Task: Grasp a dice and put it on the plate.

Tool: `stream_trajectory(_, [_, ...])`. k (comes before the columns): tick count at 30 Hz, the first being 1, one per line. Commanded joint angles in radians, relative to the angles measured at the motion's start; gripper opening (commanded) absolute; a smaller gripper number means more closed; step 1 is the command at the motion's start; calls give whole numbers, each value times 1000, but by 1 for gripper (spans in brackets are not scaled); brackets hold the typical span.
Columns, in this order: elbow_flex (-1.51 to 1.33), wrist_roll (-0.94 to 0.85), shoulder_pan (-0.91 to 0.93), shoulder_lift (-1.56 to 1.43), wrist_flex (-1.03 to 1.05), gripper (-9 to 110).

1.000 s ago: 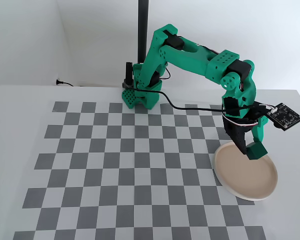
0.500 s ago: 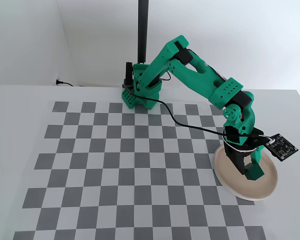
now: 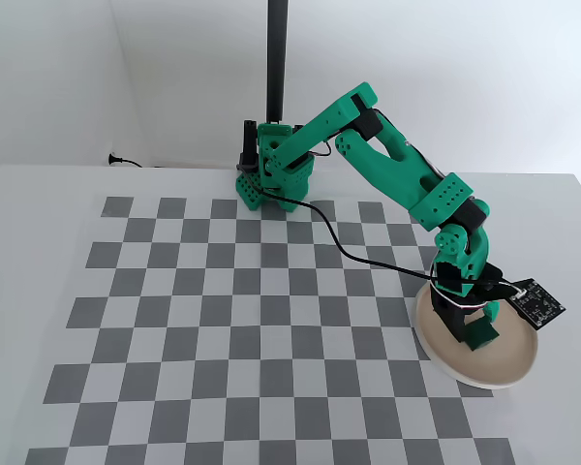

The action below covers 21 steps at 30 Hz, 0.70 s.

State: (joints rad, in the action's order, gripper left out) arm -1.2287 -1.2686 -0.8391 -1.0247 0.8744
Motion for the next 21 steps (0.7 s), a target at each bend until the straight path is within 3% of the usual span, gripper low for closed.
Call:
stream_trajectory(1, [127,11,-5,-41,34,27])
stream_trajectory(14, [502,-12,32,-144,337,23])
stream_trajectory(21, [520,-3,89,-288,454,18])
